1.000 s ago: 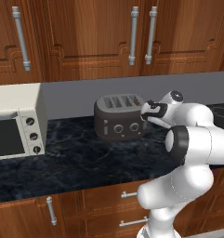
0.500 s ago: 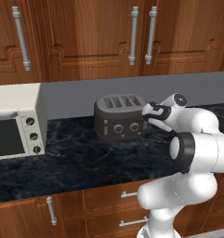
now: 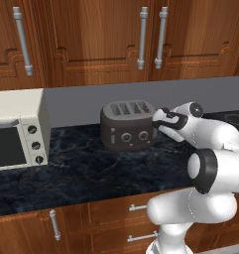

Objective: Start the toaster. Once the lever pops up, take the bread to the plate on the dining counter.

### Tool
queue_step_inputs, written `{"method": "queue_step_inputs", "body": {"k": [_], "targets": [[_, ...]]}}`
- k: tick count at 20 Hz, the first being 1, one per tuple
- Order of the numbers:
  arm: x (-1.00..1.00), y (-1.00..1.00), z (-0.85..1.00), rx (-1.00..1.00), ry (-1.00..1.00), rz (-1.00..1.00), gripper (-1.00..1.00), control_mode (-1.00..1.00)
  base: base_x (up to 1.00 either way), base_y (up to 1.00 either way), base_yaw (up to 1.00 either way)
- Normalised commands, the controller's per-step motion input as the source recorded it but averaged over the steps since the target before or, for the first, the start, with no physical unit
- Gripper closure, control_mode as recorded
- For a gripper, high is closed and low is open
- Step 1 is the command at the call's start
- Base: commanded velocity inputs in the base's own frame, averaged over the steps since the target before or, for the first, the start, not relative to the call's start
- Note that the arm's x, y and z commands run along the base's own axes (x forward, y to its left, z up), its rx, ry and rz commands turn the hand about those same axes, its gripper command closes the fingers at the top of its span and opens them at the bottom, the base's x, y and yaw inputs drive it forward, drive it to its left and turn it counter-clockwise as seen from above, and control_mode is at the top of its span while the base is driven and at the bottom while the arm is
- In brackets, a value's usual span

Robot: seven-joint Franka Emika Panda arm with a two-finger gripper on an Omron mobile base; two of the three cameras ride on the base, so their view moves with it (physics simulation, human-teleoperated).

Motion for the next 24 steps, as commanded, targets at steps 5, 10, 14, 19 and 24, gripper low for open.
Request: {"method": "queue_step_inputs", "body": {"k": [5,10,14,19,24], "targets": [[-0.15,0.00,0.35,0.00,-0.09,0.00,-1.00,-1.00,0.00,0.00,0.00],[-0.16,0.00,0.42,0.00,-0.08,0.00,-1.00,-1.00,0.00,0.00,0.00],[-0.16,0.01,0.39,0.00,-0.07,0.00,-1.00,-1.00,0.00,0.00,0.00],[-0.10,0.10,0.25,0.00,-0.03,0.00,-1.00,-1.00,0.00,0.00,0.00],[0.00,0.27,0.12,0.00,0.00,-0.02,-1.00,-1.00,0.00,0.00,0.00]]}}
